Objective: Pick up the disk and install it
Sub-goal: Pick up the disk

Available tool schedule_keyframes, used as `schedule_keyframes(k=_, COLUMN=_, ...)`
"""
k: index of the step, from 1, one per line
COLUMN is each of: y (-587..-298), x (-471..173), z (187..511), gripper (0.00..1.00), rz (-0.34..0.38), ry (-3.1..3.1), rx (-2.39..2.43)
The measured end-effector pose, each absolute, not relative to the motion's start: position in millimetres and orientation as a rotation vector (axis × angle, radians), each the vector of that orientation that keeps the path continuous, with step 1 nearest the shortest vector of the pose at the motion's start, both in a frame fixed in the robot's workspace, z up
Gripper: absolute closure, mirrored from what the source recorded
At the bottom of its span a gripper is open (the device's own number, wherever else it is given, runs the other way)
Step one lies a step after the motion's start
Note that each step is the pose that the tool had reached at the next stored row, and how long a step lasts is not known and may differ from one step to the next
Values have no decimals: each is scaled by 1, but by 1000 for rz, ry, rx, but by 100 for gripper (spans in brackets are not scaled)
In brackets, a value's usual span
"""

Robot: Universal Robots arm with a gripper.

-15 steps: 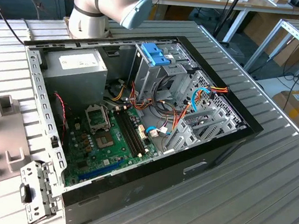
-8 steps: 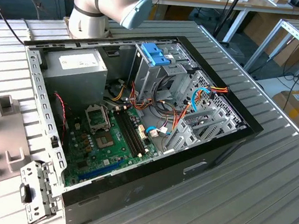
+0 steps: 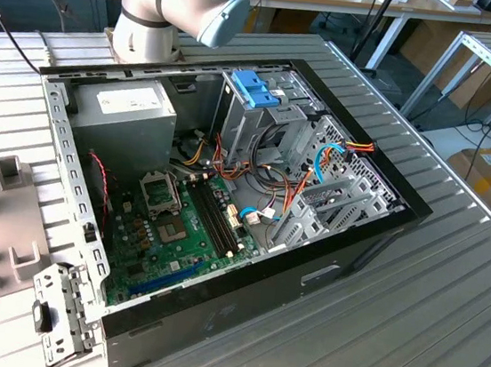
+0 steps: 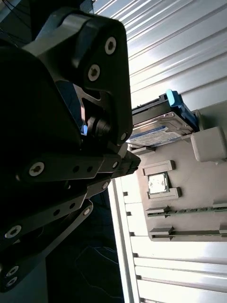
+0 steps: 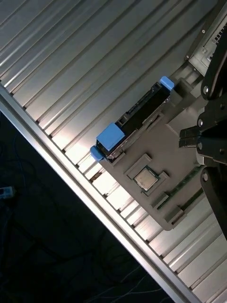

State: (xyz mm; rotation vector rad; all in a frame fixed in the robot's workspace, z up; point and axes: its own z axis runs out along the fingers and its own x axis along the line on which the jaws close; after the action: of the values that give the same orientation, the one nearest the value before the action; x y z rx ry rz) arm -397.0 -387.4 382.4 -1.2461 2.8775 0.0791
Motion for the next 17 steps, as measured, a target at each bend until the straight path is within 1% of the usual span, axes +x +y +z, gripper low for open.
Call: schedule_keyframes(k=17, y=-387, x=-397, z=382, gripper=89, rz=80, ry=2790, rx=-1439)
